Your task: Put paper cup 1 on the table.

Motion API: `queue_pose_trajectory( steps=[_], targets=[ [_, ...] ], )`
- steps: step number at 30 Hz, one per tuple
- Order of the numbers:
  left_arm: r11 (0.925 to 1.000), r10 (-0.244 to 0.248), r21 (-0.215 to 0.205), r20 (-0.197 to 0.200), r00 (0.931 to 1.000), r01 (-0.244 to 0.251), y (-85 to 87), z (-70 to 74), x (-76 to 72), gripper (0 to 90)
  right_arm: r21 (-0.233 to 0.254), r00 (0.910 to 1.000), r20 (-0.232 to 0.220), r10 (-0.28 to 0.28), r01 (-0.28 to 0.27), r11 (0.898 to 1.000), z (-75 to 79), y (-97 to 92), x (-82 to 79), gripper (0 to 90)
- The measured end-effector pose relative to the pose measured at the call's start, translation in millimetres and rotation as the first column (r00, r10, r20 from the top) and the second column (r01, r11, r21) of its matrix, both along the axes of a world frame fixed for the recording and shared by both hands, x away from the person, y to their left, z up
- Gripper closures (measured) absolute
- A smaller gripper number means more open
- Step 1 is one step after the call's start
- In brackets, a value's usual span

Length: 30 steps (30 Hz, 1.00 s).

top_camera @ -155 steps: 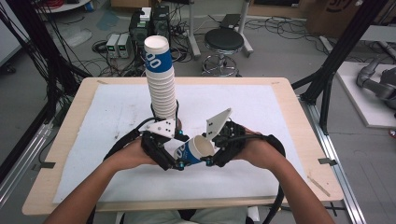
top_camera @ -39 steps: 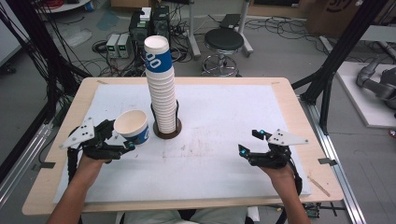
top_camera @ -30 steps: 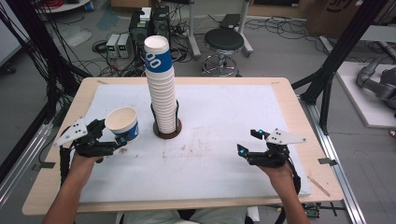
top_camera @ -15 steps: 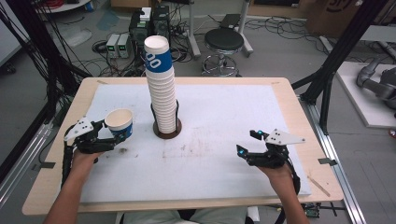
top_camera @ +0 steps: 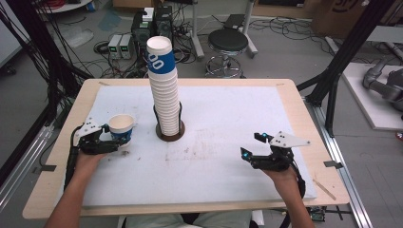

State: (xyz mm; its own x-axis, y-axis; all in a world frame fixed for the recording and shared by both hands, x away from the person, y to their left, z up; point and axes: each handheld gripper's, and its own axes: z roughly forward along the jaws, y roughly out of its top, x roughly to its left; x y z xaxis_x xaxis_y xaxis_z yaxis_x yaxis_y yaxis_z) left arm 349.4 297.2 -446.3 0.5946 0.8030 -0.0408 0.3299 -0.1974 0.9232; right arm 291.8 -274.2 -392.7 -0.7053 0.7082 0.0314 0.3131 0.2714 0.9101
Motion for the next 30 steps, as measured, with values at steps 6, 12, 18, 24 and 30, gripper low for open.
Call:
queue_pose_trajectory(
  steps=[6,12,18,24,30],
  targets=[
    [0.9986,0.01,0.051,-0.002,1.0,-0.009,-3.4,2.3,-6.6,25.8,0.002,1.0,0.005,-0.002,0.002,1.0,0.7,-0.9,-0.8,21.6],
    [0.9974,0.021,0.07,-0.017,0.9996,-0.02,-0.7,1.9,-14.0,25.3,0.006,1.0,0.003,-0.006,0.006,1.0,0.9,-2.0,-1.0,21.6],
    [0.998,0.03,0.058,-0.047,0.9984,-0.027,2.4,-0.1,-17.4,23.9,0.006,1.0,0.006,-0.005,0.005,1.0,1.3,-1.9,-0.7,21.6],
    [0.9984,0.032,0.049,-0.085,0.9958,-0.028,1.5,-0.6,-19.2,17.3,0.007,1.0,0.005,-0.007,0.007,1.0,1.3,-2.4,-0.3,21.6],
    [0.999,0.042,0.023,-0.149,0.9879,-0.039,8.0,3.0,-34.0,16.9,0.013,0.9999,0.004,-0.016,0.016,1.0,1.2,-5.0,-1.0,21.6]
  ],
)
